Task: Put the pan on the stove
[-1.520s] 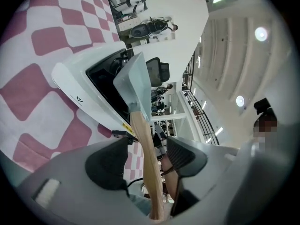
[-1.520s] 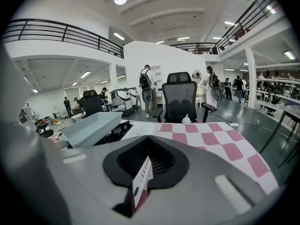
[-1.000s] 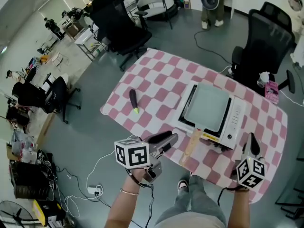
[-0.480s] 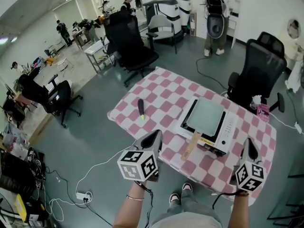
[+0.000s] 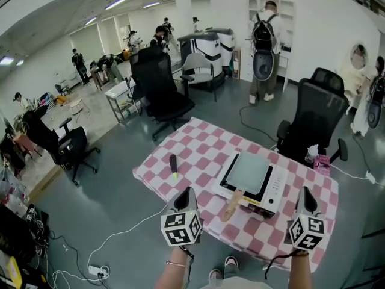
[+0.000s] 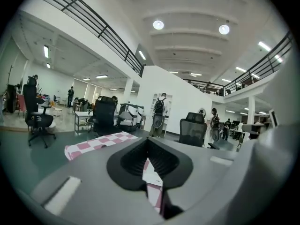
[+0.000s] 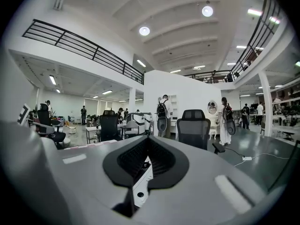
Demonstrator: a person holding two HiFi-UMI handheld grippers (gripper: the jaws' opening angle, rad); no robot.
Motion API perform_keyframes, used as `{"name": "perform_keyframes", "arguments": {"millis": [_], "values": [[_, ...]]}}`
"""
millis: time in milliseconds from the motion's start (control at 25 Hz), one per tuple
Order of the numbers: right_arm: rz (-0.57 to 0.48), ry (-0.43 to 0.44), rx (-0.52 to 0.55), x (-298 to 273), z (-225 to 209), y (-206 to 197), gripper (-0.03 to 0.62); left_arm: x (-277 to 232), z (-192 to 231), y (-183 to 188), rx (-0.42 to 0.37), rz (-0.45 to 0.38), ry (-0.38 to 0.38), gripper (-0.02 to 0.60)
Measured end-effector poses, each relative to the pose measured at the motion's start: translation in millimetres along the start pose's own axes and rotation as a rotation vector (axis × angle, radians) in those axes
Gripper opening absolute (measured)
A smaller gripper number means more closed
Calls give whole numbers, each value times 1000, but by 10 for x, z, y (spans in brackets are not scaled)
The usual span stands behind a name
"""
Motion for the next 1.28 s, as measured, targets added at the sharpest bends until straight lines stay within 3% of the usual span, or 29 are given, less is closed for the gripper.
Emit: {"name": "perform_keyframes", "arguments": {"millis": [560, 1280], "values": [[7, -7, -23, -59, -44, -116, 9, -197, -190, 34, -18, 52, -78, -2], [26, 5, -40, -242, -96, -143, 9, -390, -220, -77, -24, 100, -79, -2]]}}
Point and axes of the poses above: the fingertips, and each gripper's own axes: x backward along the fingers, z to its left, y out of its top, the point moved 7 cm from there along x, backward along the fingers
